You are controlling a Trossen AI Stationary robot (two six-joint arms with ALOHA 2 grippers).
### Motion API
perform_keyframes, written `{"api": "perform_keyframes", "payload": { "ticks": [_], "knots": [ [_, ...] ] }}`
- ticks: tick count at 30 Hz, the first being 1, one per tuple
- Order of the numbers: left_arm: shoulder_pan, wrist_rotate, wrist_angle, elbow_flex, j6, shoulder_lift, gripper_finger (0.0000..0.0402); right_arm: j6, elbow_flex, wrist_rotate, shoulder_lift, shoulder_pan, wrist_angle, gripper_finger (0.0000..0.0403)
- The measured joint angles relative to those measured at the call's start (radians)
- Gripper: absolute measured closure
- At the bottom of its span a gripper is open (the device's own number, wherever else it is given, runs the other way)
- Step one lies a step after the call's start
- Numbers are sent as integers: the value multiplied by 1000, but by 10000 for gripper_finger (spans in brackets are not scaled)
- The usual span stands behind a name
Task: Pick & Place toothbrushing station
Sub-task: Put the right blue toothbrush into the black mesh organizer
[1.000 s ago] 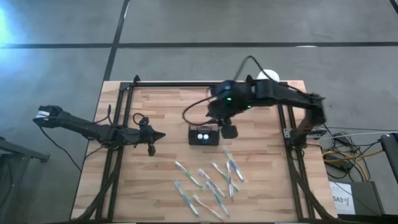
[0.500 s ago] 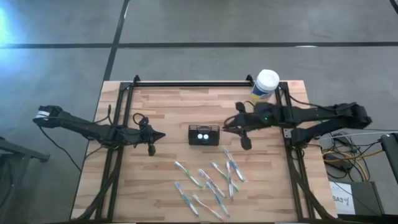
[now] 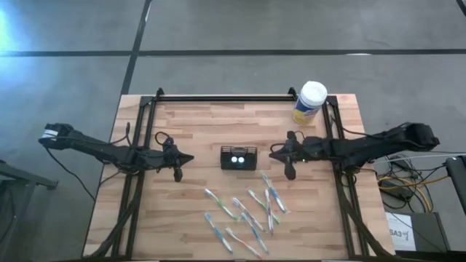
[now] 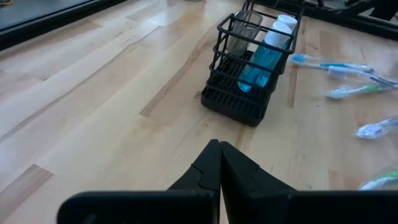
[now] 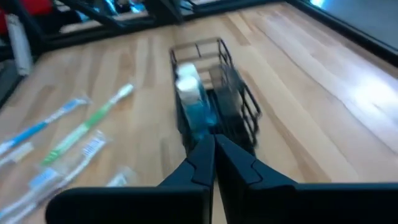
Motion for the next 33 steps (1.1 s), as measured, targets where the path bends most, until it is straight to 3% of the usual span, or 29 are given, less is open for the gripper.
{"api": "perform_keyframes", "payload": {
  "ticks": [9, 18, 24, 27, 33],
  "knots": [
    [0, 0, 10, 0, -51, 0, 399, 174, -59, 42, 26, 83, 27, 391],
    [0, 0, 10, 0, -59, 0, 399, 354, -35, 210, 32, 243, -43, 391],
    [0, 0, -2, 0, -60, 0, 399, 522, 20, 342, 144, 395, -59, 391],
    [0, 1, -20, 1, -76, 2, 399, 573, 120, 387, 248, 432, -166, 391],
    [0, 3, -45, 1, -78, 2, 399, 702, 417, 388, 460, 428, -669, 391]
  ]
}}
